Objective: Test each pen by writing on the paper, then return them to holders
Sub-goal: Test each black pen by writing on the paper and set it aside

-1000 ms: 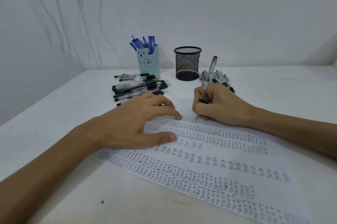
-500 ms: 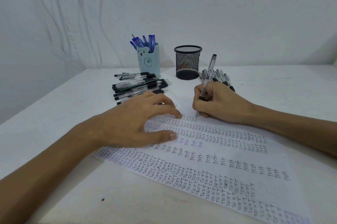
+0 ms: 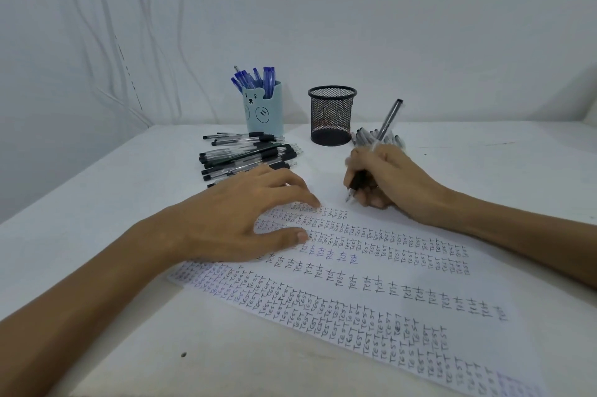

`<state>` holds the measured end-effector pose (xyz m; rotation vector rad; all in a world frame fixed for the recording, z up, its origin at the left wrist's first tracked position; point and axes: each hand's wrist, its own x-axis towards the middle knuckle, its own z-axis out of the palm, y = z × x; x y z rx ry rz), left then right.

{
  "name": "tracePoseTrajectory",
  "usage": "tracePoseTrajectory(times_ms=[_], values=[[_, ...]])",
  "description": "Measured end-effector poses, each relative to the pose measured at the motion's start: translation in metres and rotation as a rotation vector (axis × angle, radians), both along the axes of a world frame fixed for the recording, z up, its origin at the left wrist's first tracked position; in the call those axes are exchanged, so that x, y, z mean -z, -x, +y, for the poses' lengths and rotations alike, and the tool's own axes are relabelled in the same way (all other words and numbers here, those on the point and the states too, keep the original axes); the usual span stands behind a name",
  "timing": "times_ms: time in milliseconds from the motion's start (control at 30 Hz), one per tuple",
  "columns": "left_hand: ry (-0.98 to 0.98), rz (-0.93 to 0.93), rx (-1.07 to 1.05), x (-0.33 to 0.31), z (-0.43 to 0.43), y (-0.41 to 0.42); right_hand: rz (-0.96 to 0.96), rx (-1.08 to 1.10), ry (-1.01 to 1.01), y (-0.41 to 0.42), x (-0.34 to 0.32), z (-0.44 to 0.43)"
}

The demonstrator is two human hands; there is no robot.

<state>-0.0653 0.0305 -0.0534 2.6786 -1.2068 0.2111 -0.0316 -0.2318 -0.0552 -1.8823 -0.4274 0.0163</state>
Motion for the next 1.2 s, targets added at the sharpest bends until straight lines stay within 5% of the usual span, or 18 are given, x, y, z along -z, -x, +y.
tracePoseTrajectory(times_ms=[300, 533, 667, 867, 1067, 1200], values=[[0.073, -0.239, -0.171, 0.003, 0.007, -0.006, 0.000, -0.044, -0.102, -0.006, 0.003, -0.004], [0.080, -0.295, -0.291, 0.005, 0.010, -0.011, 0.263, 0.046, -0.327, -0.007, -0.014, 0.000], [0.082, -0.300, -0.307, 0.007, 0.008, -0.011, 0.154, 0.114, -0.145, -0.021, -0.031, -0.012], [0.102, -0.276, -0.317, 0.009, 0.009, -0.014, -0.180, 0.361, 0.607, -0.064, -0.046, -0.036], [0.112, -0.270, -0.311, 0.010, 0.010, -0.015, -0.253, 0.493, 0.876, -0.108, -0.036, -0.043], [0.114, -0.253, -0.309, 0.010, 0.010, -0.016, -0.216, 0.533, 0.878, -0.112, -0.027, -0.042]])
